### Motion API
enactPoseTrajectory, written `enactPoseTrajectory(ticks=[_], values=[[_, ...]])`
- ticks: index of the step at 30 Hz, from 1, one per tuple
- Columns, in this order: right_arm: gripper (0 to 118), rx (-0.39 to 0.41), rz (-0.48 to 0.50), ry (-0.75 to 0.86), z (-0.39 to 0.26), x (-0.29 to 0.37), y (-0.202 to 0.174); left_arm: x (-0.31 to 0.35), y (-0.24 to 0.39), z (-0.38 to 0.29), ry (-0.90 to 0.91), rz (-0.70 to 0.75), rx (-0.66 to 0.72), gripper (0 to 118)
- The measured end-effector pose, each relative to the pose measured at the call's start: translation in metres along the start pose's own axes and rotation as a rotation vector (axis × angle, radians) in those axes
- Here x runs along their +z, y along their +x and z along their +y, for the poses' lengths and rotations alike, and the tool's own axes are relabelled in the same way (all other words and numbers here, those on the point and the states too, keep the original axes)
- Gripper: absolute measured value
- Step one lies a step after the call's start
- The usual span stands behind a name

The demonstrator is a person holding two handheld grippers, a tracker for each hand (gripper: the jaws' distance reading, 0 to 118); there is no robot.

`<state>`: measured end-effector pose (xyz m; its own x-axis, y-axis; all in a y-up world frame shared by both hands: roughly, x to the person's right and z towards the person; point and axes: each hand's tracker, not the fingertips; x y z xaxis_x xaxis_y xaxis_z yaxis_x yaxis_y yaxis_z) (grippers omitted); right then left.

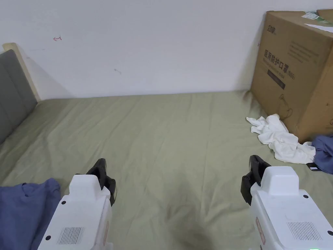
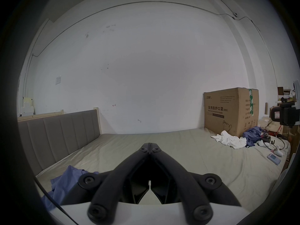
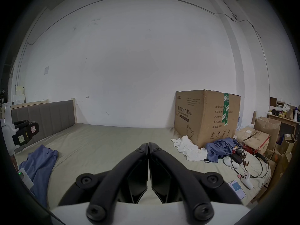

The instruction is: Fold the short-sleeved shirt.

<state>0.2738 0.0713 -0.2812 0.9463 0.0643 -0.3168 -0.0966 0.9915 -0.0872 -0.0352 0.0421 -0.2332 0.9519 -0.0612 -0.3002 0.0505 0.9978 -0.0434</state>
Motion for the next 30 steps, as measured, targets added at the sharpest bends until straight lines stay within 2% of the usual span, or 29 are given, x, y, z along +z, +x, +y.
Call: enactPoseTrajectory(ticks=[7, 22, 30], values=[[0, 0.009, 0.109, 0.02, 0.011, -0.016, -0.037, 0.016, -0.042, 0.003, 0.011, 0.116, -0.005, 0], [0, -0.004, 0.509, 0.044, 0.02, -0.054, -0.185, 0.119, -0.199, 0.005, -0.029, 0.554, -0.016, 0], [0, 0.002, 0.643, 0.03, 0.012, -0.053, -0.24, 0.171, -0.252, 0.001, -0.051, 0.705, -0.009, 0]])
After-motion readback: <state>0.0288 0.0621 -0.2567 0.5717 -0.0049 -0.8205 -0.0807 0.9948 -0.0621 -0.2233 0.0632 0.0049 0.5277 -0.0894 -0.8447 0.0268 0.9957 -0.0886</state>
